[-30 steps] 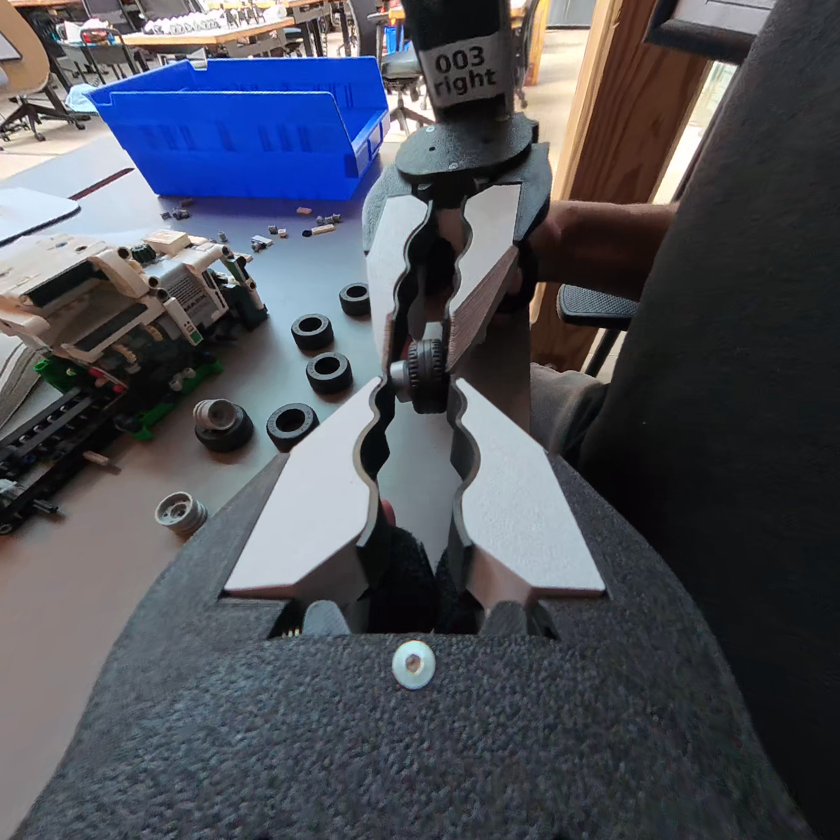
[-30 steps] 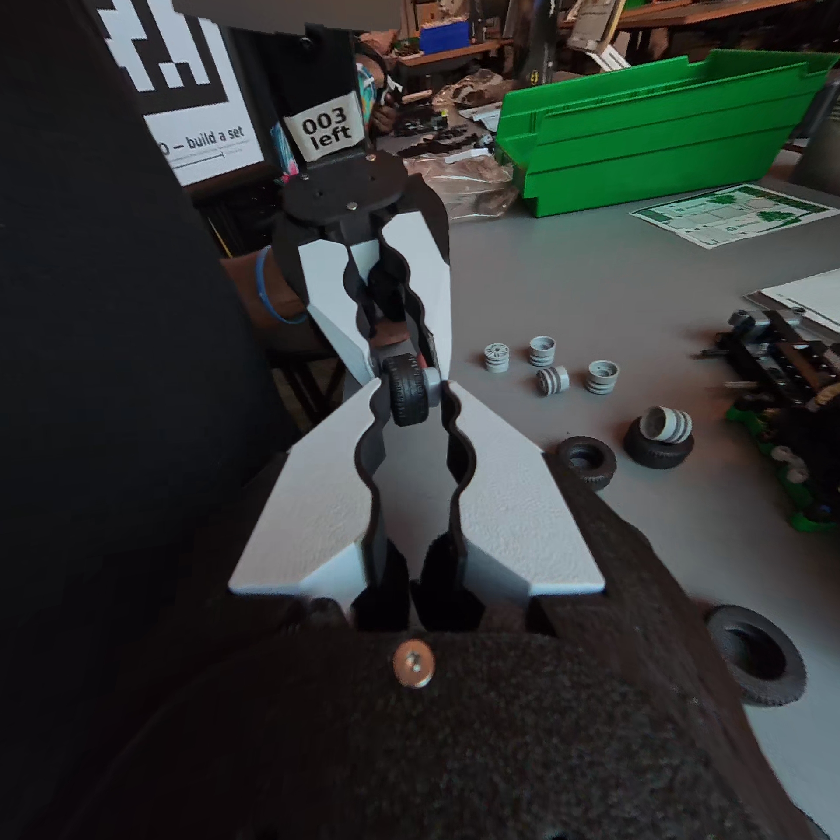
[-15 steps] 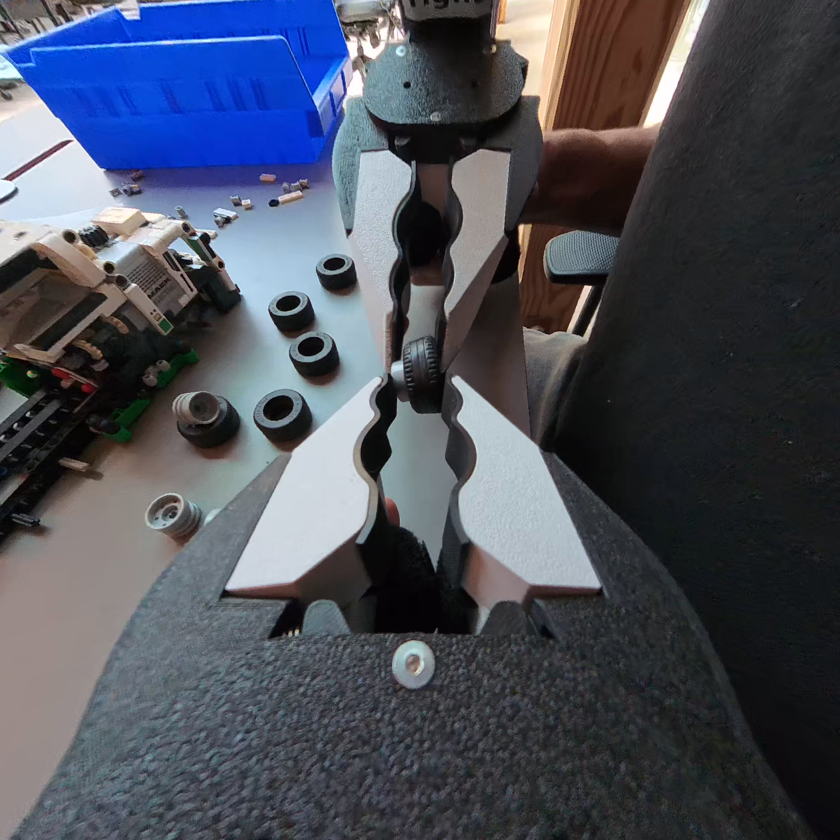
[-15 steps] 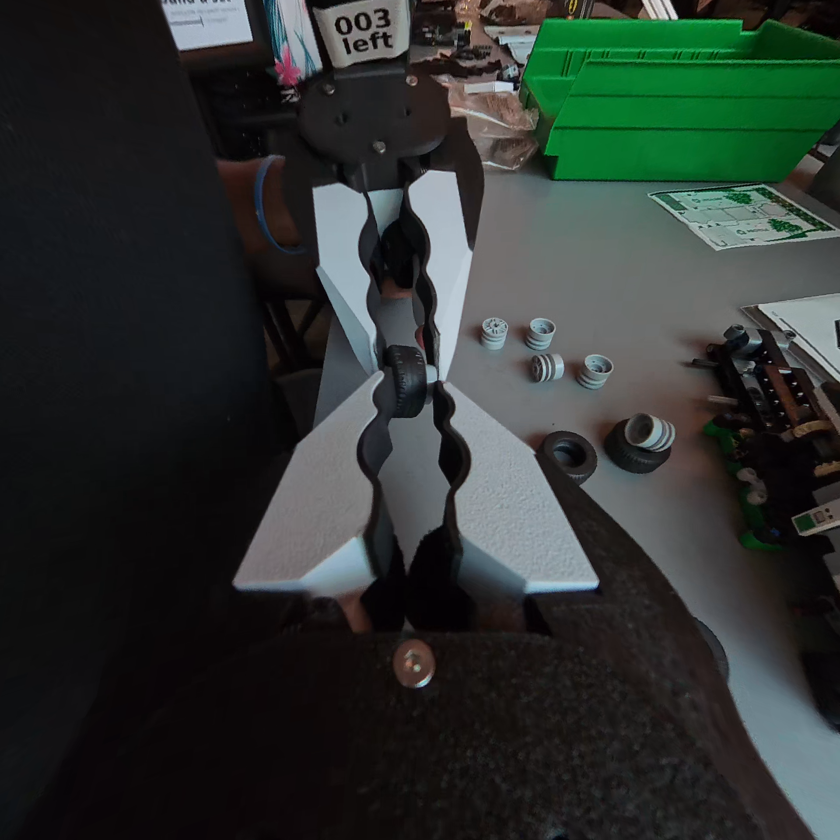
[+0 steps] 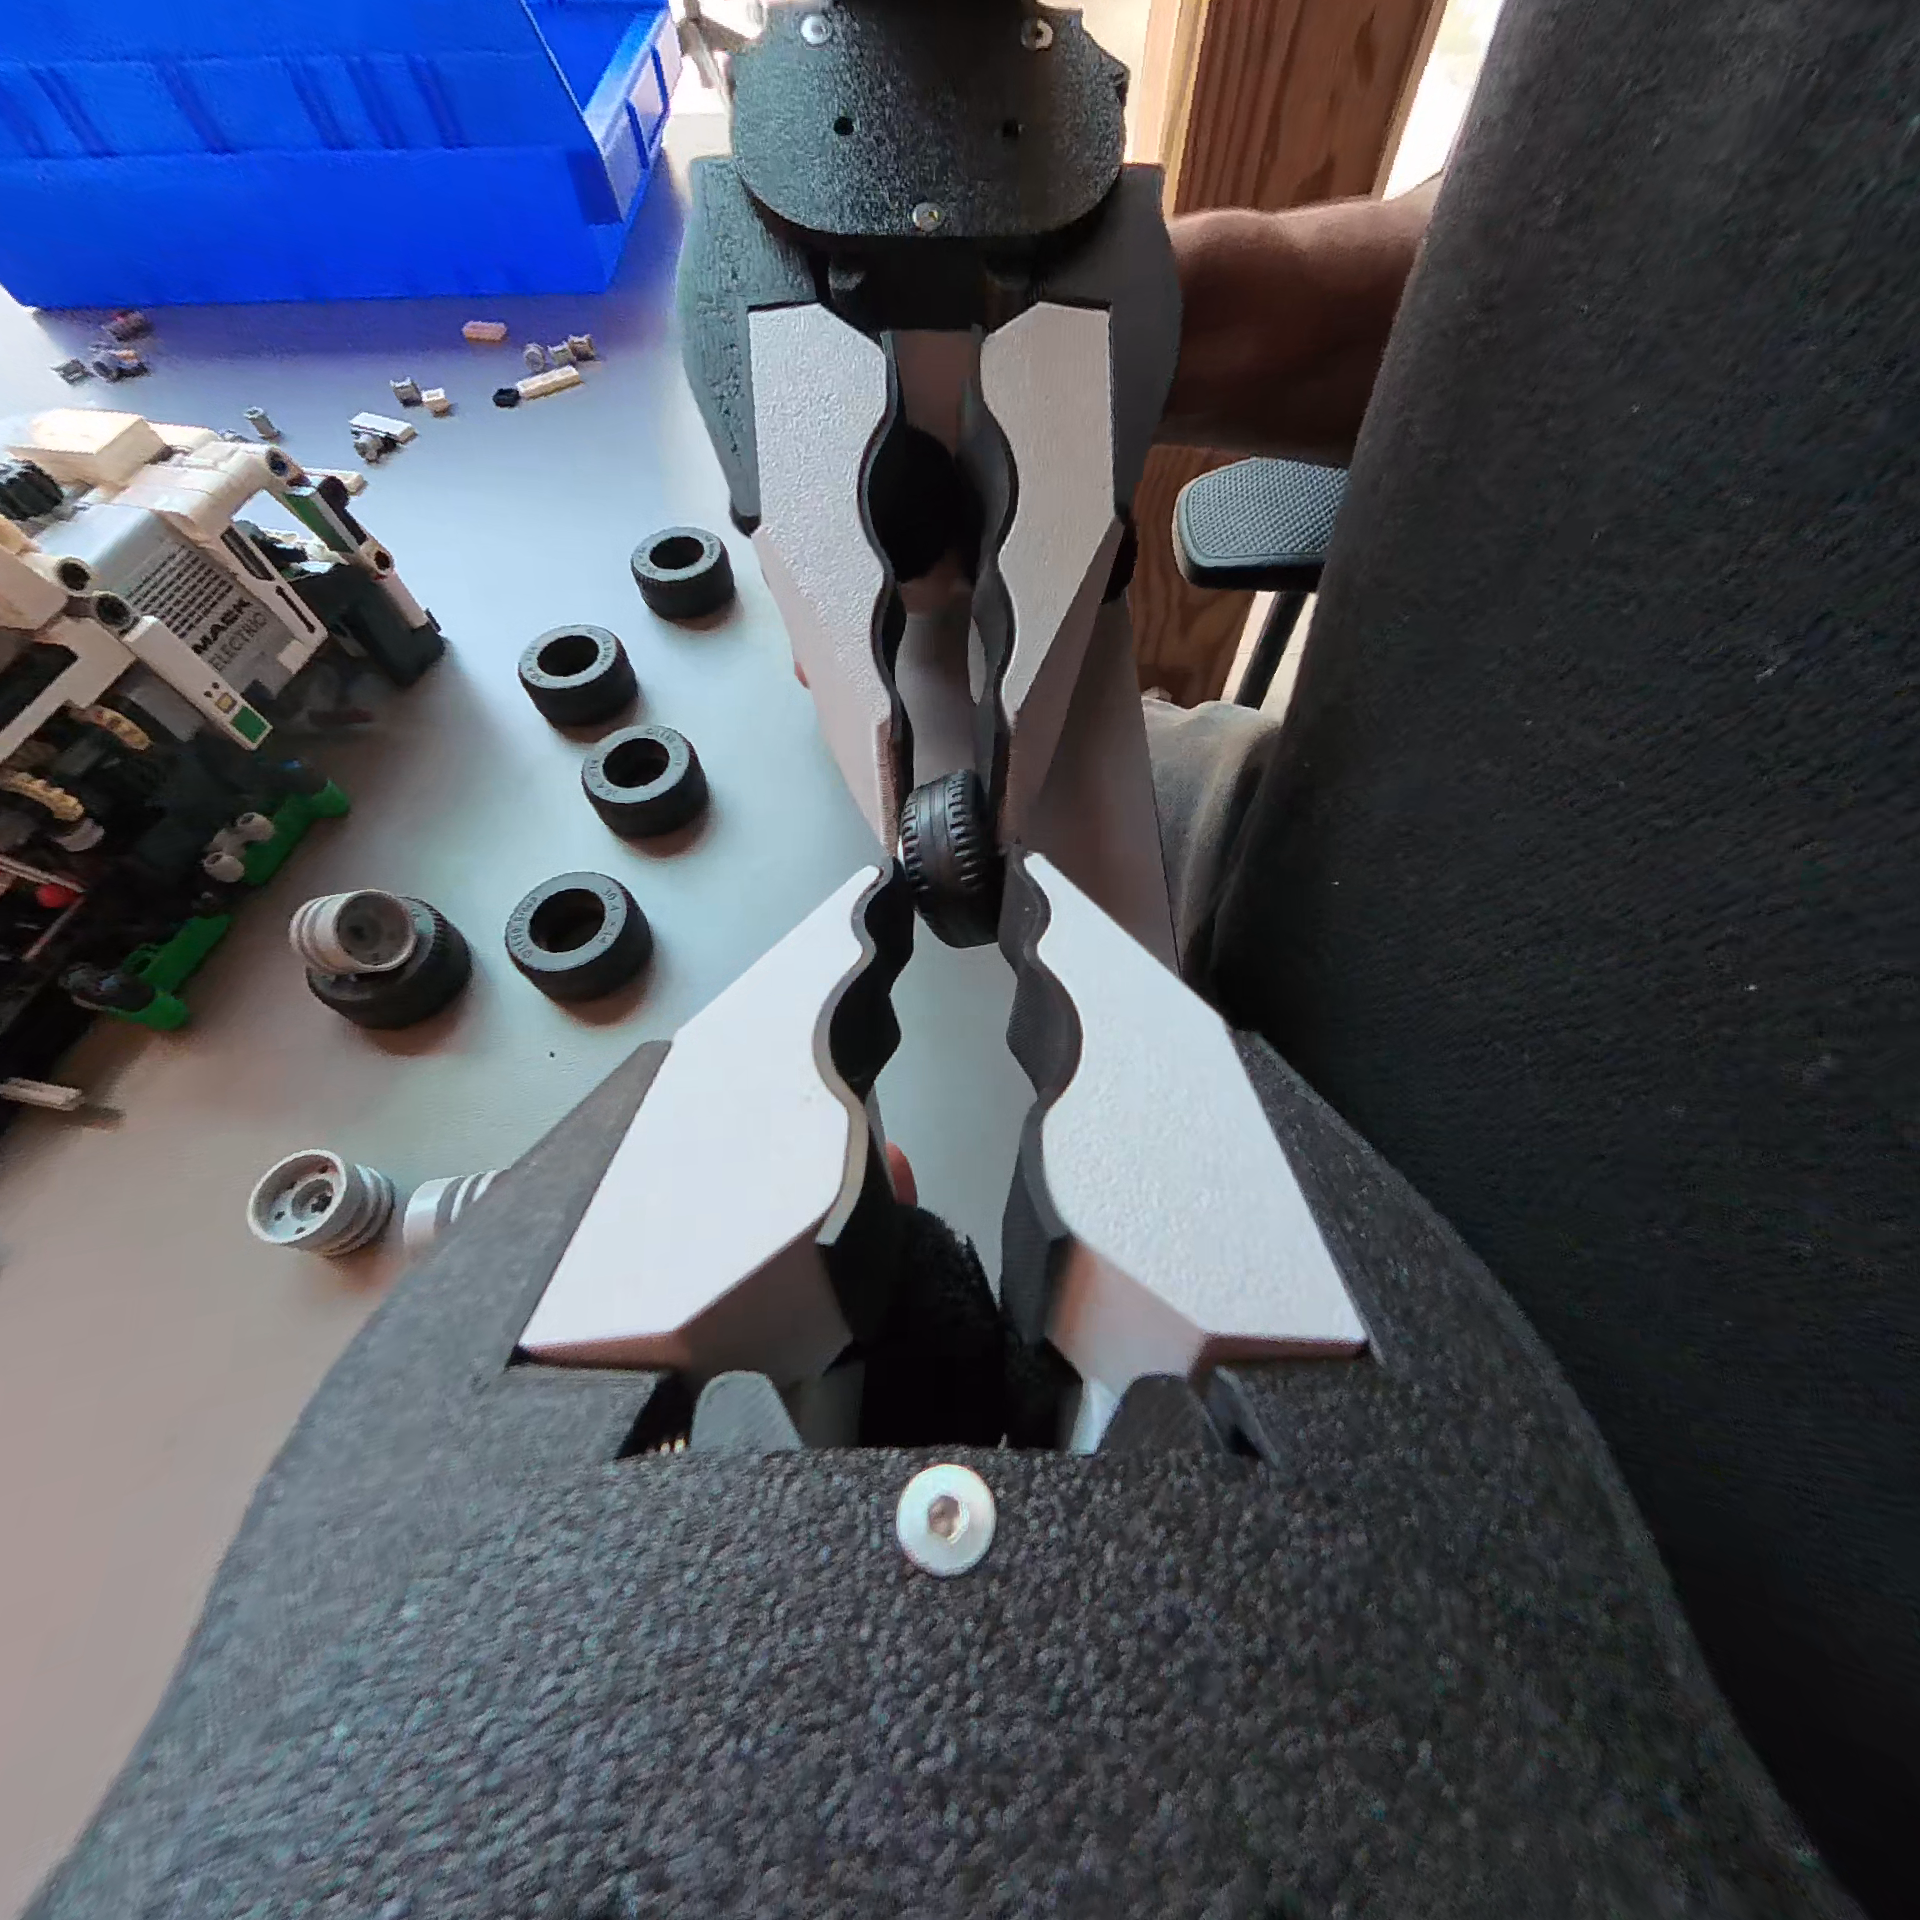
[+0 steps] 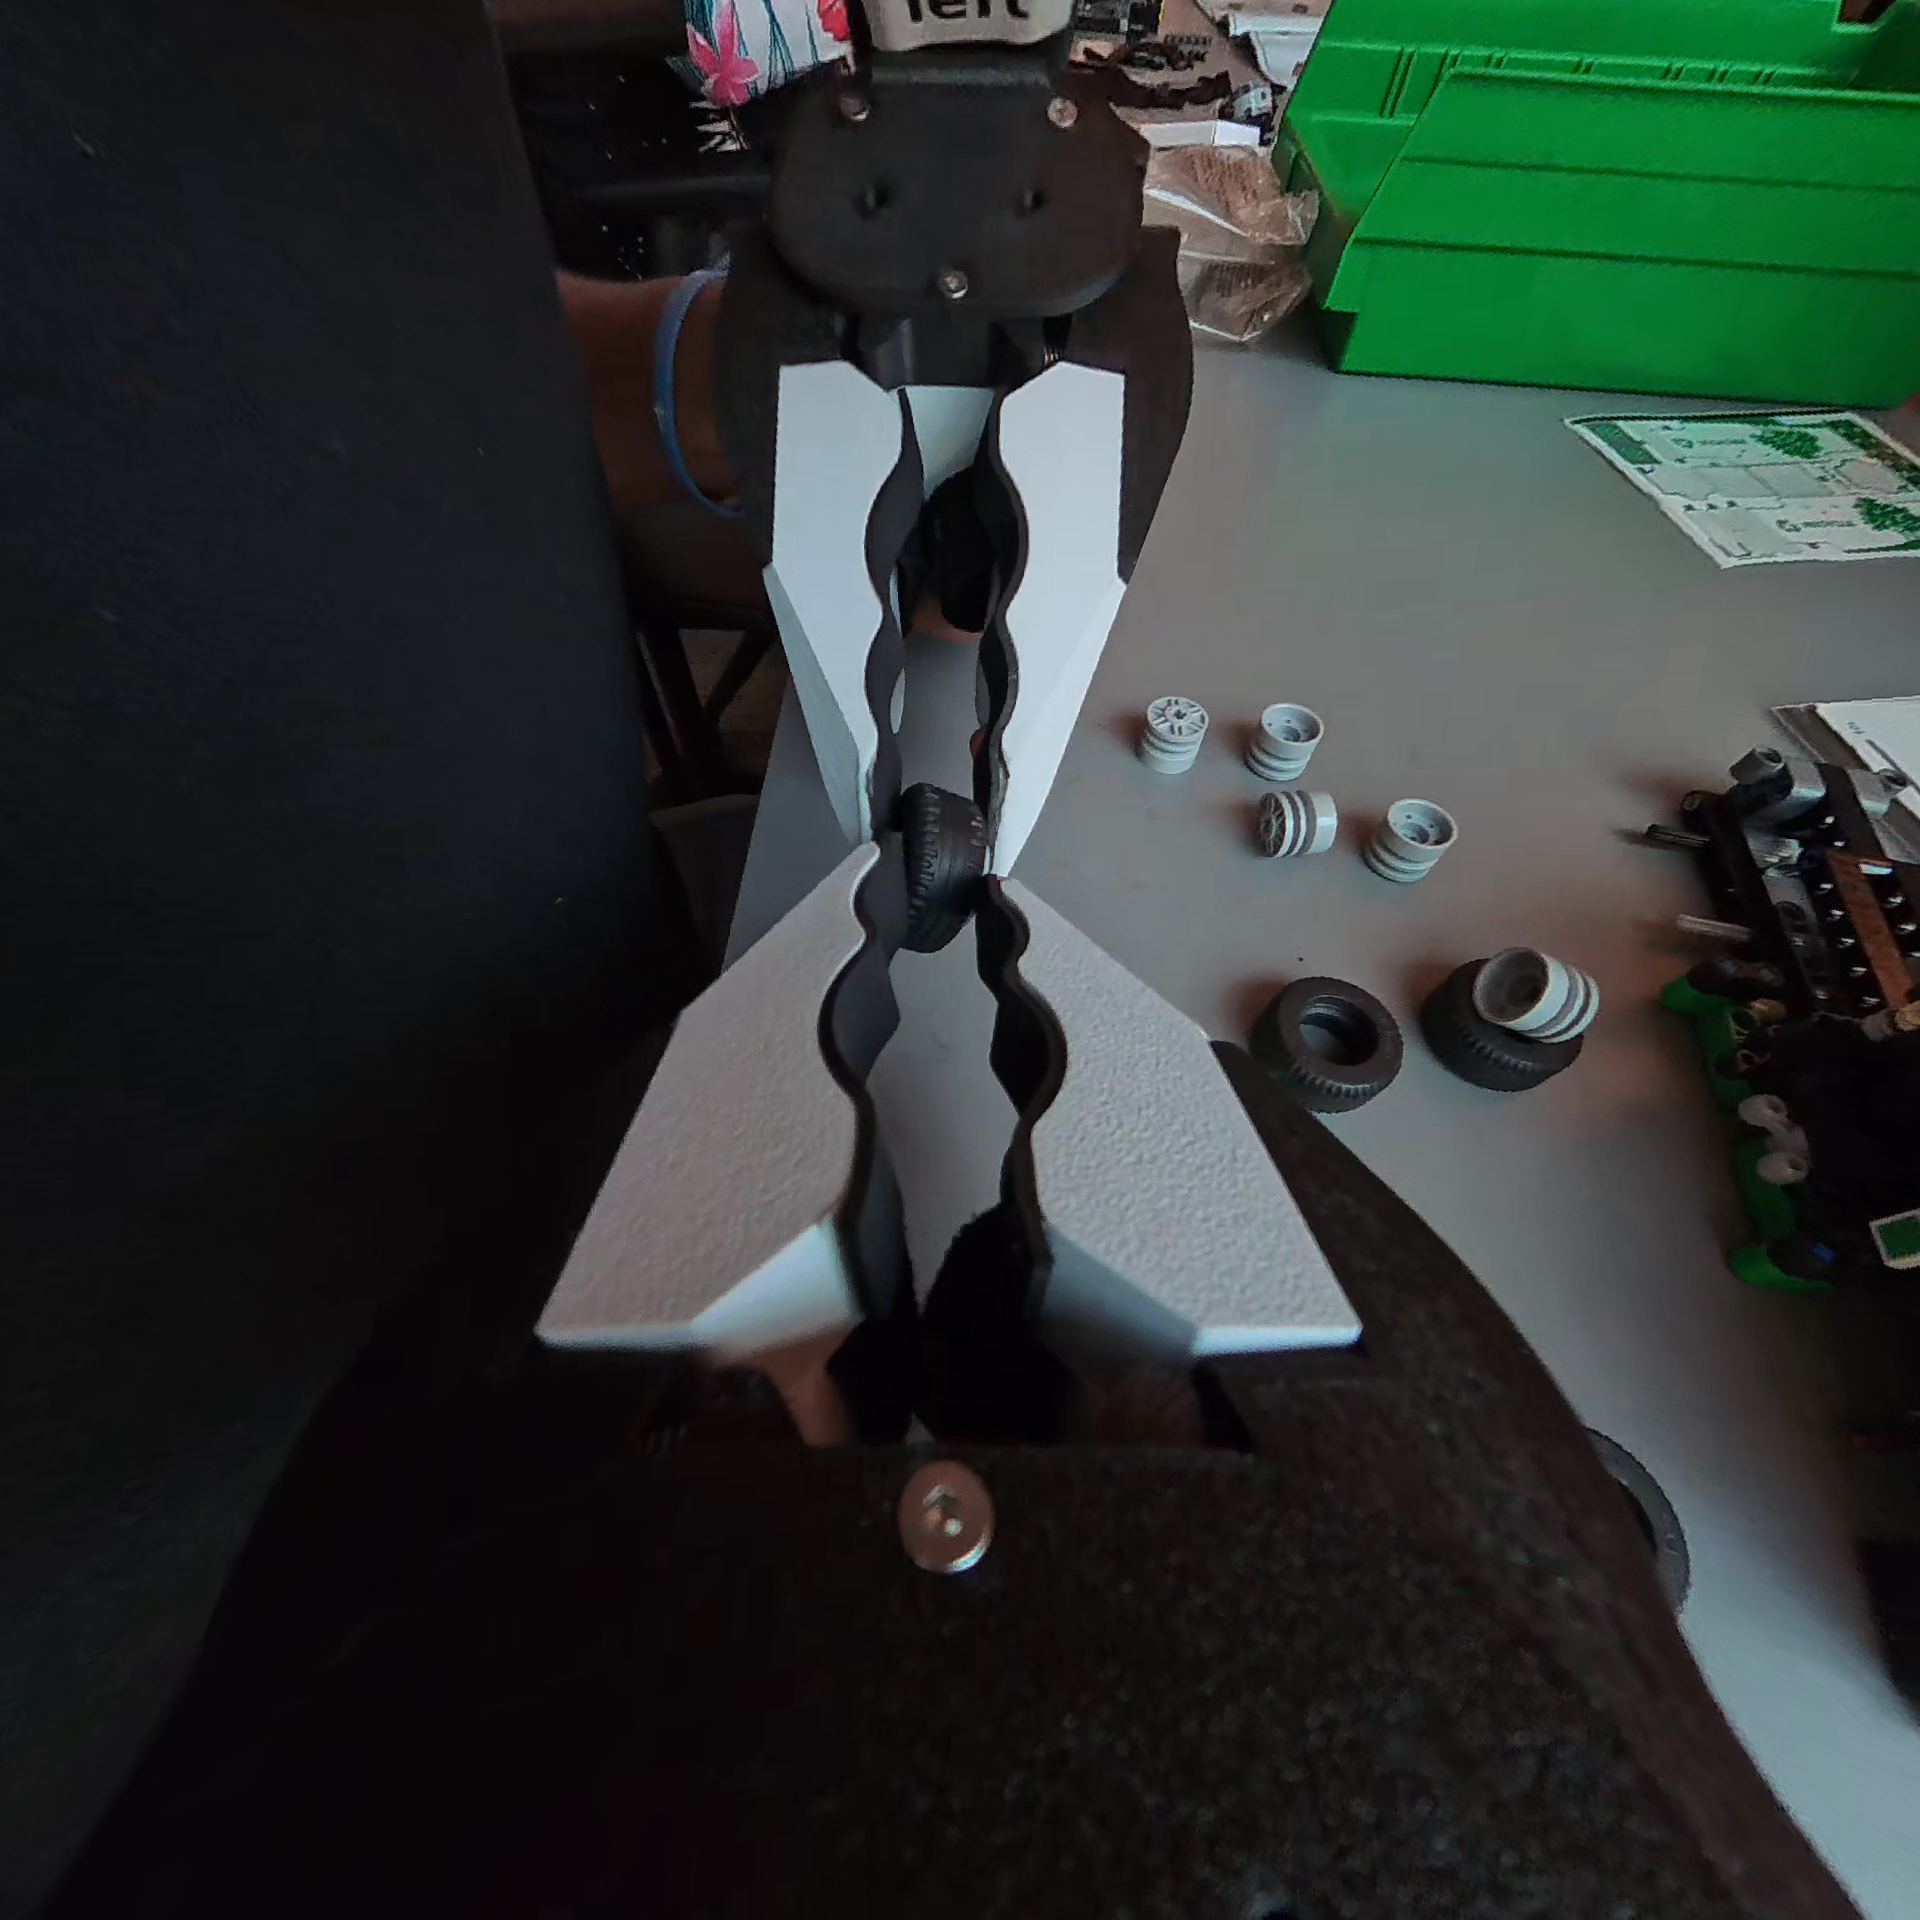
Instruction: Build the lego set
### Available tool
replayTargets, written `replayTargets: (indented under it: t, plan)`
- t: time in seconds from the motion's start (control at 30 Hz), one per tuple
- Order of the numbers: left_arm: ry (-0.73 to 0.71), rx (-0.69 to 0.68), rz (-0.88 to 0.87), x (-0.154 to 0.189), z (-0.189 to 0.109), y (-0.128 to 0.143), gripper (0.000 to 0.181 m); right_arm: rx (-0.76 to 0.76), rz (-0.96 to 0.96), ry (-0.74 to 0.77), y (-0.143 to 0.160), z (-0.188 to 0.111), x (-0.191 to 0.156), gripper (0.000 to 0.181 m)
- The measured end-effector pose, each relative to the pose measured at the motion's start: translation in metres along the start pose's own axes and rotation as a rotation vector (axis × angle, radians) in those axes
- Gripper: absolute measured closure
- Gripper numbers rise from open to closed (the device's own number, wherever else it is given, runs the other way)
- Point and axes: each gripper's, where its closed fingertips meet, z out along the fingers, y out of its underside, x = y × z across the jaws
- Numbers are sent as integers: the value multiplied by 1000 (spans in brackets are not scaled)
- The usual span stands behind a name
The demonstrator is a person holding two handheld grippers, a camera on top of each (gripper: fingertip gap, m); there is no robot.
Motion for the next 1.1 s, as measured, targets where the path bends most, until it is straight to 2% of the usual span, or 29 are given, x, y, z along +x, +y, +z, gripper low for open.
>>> replayTargets:
  t: [0.23,0.4,0.53,0.7,0.77,0.83,0.87,1.0,1.1]
  plan:
    - [22,-1,-29,0,0,1,165,-6,14,-3,1,1,1,169]
    - [-133,30,20,-23,-6,-2,164,46,149,42,-7,2,20,166]
    - [-174,105,86,-23,-11,-13,163,116,200,2,-15,-2,19,164]
    - [-197,55,161,-21,-6,-7,162,49,128,0,-8,0,17,164]
    - [-185,15,103,-23,-4,-2,163,-14,13,54,-3,1,20,165]
    - [-136,-35,36,-21,-2,4,156,-59,-164,98,-2,4,15,166]
    - [-119,-62,29,-19,-2,7,161,-88,-226,135,0,6,16,166]
    - [-141,-155,136,-16,1,13,164,-138,-266,154,5,6,14,168]
    - [-92,-228,160,-8,4,20,164,-196,-283,148,12,8,7,169]
